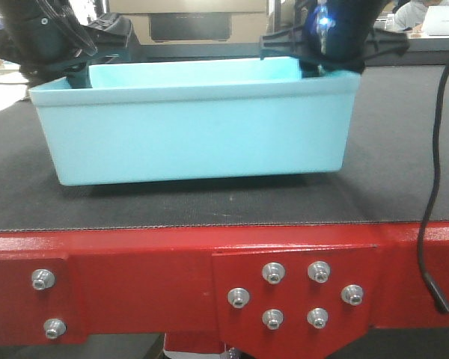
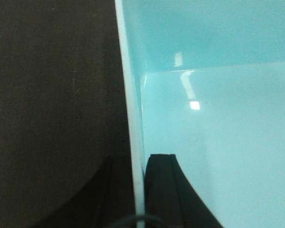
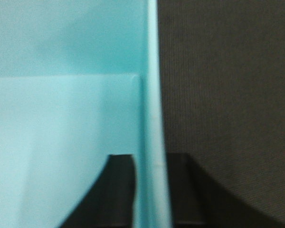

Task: Fetch blue bin and place on conveyor start
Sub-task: 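Lower the teal bin onto the belt and open both grippers, then raise both grippers up and away from the teal bin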

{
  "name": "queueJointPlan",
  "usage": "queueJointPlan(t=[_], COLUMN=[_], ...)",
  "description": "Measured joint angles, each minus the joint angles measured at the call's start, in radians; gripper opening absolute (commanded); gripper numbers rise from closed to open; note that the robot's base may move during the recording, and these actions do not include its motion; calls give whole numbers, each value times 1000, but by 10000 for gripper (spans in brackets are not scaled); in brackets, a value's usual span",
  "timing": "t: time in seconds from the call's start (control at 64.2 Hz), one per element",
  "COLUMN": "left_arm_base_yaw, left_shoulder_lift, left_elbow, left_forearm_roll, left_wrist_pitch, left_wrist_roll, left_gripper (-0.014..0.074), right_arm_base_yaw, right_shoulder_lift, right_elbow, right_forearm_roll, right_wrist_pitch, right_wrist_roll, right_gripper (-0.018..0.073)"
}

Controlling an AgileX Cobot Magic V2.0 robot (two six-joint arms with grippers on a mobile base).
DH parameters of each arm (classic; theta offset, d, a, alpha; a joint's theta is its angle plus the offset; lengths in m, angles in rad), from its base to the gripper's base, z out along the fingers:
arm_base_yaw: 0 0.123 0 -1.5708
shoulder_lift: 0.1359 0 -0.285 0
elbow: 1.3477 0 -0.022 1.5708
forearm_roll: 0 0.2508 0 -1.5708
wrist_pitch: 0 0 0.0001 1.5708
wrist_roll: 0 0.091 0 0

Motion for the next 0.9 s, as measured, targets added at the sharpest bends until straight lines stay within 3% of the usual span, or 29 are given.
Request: queueJointPlan(t=[0.062, 0.187, 0.514, 0.639, 0.732, 0.904], left_arm_base_yaw=[6, 19, 28, 28, 28, 28], left_shoulder_lift=[1, 7, 8, 3, -20, -119], left_elbow=[0, -15, -49, -49, -49, -49], left_forearm_roll=[0, -11, 10, 12, 12, 4], left_wrist_pitch=[-21, -38, -30, -6, 24, 51], left_wrist_roll=[0, -8, -14, -14, -15, -15], left_gripper=[165, 344, 358, 309, 211, -76], right_arm_base_yaw=[0, 11, 7, 0, -1, -1], right_shoulder_lift=[4, 4, 2, -17, -51, -150], right_elbow=[0, 0, -2, -2, -2, -2], right_forearm_roll=[11, 26, 20, 12, -9, -21], right_wrist_pitch=[-24, -80, -94, -74, -68, -68], right_wrist_roll=[6, 12, 16, 16, 16, 16], right_gripper=[363, 381, 381, 377, 327, 41])
